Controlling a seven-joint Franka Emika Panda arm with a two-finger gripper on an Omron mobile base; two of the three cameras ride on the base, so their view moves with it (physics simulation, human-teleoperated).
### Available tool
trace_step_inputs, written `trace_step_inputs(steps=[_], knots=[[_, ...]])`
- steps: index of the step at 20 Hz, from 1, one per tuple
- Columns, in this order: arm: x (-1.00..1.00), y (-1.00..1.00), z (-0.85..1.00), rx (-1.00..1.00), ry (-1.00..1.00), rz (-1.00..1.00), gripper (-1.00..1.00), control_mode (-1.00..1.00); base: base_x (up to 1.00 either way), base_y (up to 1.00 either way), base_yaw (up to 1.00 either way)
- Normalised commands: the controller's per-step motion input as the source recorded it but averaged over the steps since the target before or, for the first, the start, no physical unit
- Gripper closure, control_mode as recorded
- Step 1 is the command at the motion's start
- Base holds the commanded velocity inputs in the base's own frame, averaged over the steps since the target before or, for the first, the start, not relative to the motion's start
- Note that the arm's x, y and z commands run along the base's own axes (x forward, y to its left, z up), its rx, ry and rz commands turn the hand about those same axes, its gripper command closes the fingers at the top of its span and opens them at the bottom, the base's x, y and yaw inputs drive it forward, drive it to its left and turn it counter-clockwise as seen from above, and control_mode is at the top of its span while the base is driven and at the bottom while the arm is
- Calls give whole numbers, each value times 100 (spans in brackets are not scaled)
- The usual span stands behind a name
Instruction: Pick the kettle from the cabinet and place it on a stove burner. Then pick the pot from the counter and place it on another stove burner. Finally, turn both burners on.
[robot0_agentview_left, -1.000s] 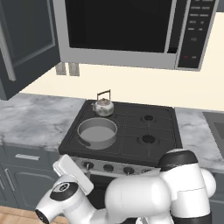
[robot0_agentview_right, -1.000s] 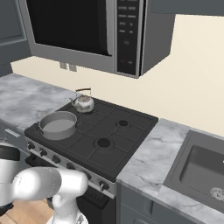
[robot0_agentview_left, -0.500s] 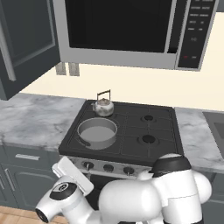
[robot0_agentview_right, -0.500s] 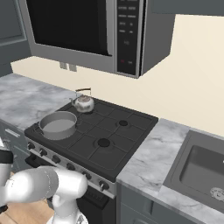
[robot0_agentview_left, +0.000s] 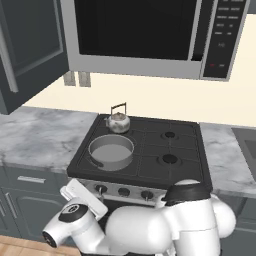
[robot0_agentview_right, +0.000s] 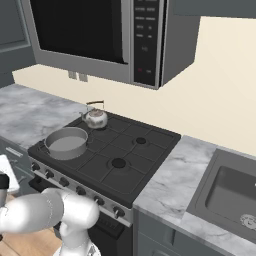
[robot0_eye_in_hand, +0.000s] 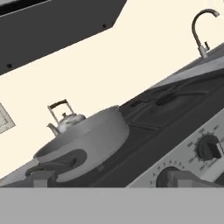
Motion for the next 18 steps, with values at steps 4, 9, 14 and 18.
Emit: trace_step_inputs(steps=[4,9,14,18], knots=[[20,6,-31,-8,2,0,-100,-100,0,0,0],[14,12,-25,-5,0,0,-100,-100,0,0,0],[10,19,-23,-4,0,1,-100,-100,0,0,0],[10,13,-14,-2,0,0,-100,-100,0,0,0]])
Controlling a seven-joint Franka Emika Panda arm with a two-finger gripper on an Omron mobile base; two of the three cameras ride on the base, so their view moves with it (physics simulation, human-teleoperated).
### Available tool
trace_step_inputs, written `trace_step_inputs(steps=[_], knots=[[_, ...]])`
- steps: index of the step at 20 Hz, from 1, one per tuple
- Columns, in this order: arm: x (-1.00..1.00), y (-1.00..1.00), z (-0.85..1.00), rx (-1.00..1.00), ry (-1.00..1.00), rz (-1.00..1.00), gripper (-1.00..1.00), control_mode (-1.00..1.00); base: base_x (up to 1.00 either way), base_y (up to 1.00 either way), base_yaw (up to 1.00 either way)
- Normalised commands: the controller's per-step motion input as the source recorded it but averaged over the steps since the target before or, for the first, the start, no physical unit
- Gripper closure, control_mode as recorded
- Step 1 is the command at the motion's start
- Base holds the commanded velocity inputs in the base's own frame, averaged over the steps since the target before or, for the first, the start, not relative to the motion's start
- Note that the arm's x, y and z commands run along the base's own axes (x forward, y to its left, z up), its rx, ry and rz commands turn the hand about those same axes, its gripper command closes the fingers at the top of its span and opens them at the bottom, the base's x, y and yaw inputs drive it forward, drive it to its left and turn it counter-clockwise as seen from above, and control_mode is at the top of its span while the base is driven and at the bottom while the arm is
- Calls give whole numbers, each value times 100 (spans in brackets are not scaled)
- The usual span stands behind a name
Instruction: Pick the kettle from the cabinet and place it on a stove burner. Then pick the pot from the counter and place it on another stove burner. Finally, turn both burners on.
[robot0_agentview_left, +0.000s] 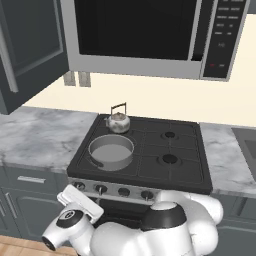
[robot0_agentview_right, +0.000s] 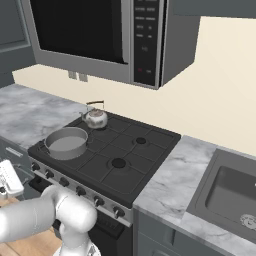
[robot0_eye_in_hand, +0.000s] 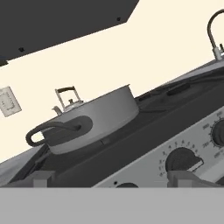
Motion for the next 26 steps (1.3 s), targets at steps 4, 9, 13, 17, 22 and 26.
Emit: trace_step_inputs(steps=[4,9,13,17,22,26], knots=[[17,9,-8,-1,0,0,-100,-100,0,0,0],[23,9,-4,-1,0,0,-100,-100,0,0,0],[26,6,-2,0,0,3,-100,-100,0,0,0],[22,13,-12,-3,0,6,-100,-100,0,0,0],[13,12,-22,-5,0,7,-100,-100,0,0,0],[16,10,-20,-4,0,7,-100,-100,0,0,0]])
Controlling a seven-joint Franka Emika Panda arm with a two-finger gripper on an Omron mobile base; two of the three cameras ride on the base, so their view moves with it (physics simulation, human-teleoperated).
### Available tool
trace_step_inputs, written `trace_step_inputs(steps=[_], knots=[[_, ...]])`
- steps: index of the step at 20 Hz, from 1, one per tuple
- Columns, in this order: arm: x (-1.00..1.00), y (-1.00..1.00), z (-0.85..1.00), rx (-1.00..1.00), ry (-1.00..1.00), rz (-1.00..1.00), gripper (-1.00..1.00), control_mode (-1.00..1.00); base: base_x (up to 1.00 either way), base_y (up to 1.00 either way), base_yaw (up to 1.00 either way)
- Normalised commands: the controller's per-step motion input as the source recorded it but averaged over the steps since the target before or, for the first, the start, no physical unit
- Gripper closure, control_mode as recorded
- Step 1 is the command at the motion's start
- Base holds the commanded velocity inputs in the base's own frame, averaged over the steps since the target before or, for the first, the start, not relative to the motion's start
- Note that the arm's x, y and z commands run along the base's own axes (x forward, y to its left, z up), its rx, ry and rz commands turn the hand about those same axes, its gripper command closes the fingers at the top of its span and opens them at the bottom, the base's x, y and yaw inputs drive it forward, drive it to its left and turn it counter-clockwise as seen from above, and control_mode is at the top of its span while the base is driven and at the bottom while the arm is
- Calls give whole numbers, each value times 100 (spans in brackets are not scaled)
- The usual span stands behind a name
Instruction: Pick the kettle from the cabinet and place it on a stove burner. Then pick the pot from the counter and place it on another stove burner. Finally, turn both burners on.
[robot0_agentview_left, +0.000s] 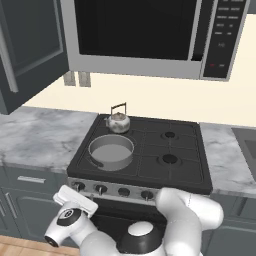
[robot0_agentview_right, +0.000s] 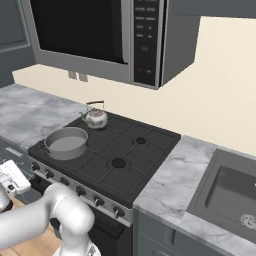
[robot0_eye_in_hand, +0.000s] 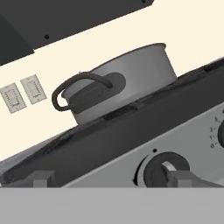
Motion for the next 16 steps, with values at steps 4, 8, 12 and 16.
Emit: trace_step_inputs(steps=[4,8,12,16], knots=[[16,13,-18,-4,0,6,-100,-100,0,0,0],[17,15,-16,-5,0,4,-100,-100,0,0,0],[17,15,-15,-6,1,4,-100,-100,0,0,0],[16,12,-14,-6,1,4,-100,-100,0,0,0]])
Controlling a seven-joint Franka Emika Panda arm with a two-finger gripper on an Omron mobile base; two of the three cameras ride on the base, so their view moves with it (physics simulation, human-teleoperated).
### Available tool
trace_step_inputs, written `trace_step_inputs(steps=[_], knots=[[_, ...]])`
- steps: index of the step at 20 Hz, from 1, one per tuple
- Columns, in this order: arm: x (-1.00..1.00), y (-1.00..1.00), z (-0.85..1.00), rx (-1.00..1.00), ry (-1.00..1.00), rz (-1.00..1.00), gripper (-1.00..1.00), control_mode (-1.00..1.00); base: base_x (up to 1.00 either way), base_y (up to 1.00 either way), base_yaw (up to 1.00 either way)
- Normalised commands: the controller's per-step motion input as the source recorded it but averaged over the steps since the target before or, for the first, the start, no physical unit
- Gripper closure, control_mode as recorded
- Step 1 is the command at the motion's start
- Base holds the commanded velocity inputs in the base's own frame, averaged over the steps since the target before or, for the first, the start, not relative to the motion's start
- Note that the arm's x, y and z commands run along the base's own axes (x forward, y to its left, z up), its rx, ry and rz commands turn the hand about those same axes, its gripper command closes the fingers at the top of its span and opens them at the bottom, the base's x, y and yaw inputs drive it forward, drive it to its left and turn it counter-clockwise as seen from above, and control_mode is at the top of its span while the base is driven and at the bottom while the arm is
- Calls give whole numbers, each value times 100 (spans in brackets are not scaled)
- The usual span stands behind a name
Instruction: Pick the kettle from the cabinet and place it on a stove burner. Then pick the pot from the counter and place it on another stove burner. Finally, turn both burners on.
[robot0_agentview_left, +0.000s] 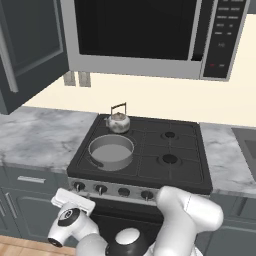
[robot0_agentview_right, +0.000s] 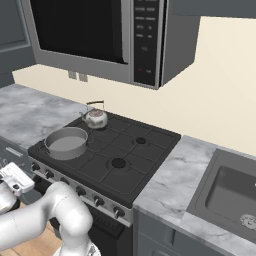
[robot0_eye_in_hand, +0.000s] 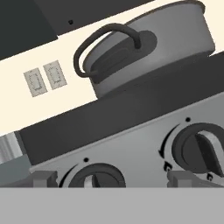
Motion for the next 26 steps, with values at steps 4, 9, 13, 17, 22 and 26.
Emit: trace_step_inputs(steps=[4,9,13,17,22,26], knots=[[15,12,-8,-5,0,3,-100,-100,0,0,0],[11,2,0,-2,0,1,-100,-100,0,0,0],[17,3,0,-1,0,0,-100,-100,0,0,0],[14,6,-4,-3,0,0,-100,-100,0,0,0],[12,12,-11,-4,0,0,-100,-100,0,0,0],[12,8,-8,-4,0,0,-100,-100,0,0,0]])
